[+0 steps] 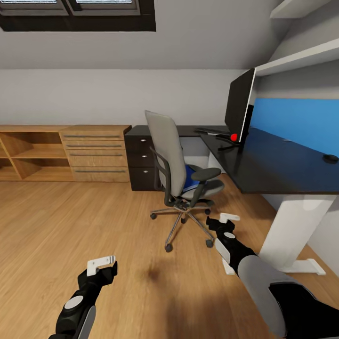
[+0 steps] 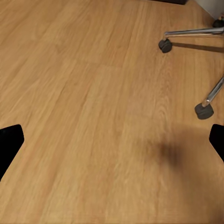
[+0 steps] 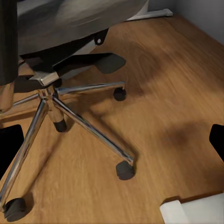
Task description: In the bedroom, organize the workspace by keeping the computer under the desk, ensuring the monitor is on the desk, placing the keyboard on the desk next to the monitor, placing the mouse on the desk next to the keyboard, moving the folder from the swivel chair onto the desk next to the mouse, stacking the notebook on top of the folder with the pen on top of the notebook, and positioning the swivel chair next to the desk.
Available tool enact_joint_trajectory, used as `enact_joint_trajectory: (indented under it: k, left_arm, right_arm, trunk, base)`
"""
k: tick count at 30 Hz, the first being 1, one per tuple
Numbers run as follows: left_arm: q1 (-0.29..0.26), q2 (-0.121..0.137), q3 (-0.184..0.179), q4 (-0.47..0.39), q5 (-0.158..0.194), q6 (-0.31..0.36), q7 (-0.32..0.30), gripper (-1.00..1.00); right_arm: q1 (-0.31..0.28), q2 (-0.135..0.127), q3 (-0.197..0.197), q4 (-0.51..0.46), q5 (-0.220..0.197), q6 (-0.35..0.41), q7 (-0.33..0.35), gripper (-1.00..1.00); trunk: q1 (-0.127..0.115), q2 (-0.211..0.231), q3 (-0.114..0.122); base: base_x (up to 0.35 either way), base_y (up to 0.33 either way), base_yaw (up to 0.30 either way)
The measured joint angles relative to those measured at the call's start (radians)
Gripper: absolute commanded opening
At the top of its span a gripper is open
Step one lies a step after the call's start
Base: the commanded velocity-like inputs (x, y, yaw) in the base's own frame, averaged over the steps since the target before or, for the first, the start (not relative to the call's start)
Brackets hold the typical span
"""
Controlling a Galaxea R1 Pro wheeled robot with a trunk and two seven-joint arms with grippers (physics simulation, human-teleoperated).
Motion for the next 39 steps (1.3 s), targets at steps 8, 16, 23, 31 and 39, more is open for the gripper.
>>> enact_joint_trajectory:
  k: [8, 16, 23, 31, 39]
  left_arm:
    - [0.006, 0.005, 0.0, 0.0, 0.001, 0.003, 0.0, 1.0]
    - [0.008, 0.005, -0.001, 0.001, 0.004, 0.006, 0.0, 1.0]
    - [0.008, 0.005, -0.001, 0.002, 0.002, 0.006, 0.001, 1.0]
    - [0.009, 0.005, -0.001, 0.003, 0.001, 0.007, 0.001, 1.0]
    - [0.009, 0.006, 0.0, 0.004, 0.001, 0.007, 0.001, 1.0]
  right_arm:
    - [-0.002, -0.007, -0.001, 0.011, -0.008, -0.023, 0.01, 1.0]
    - [0.001, -0.006, -0.002, 0.006, -0.008, -0.033, 0.009, 1.0]
    - [0.001, -0.007, -0.002, 0.011, -0.01, -0.098, 0.006, 1.0]
    - [0.001, -0.006, -0.002, 0.011, -0.011, -0.115, 0.004, 1.0]
    - [0.001, -0.005, -0.002, 0.009, -0.015, -0.116, 0.003, 1.0]
  trunk:
    - [0.0, 0.0, 0.0]
    - [0.0, 0.0, 0.0]
    - [0.0, 0.0, 0.0]
    - [0.0, 0.0, 0.0]
    - [0.0, 0.0, 0.0]
  base:
    - [0.152, 0.0, 0.0]
    - [0.139, 0.0, 0.0]
    - [0.151, 0.0, 0.0]
    - [0.106, -0.027, 0.0]
    - [0.202, -0.066, 0.0]
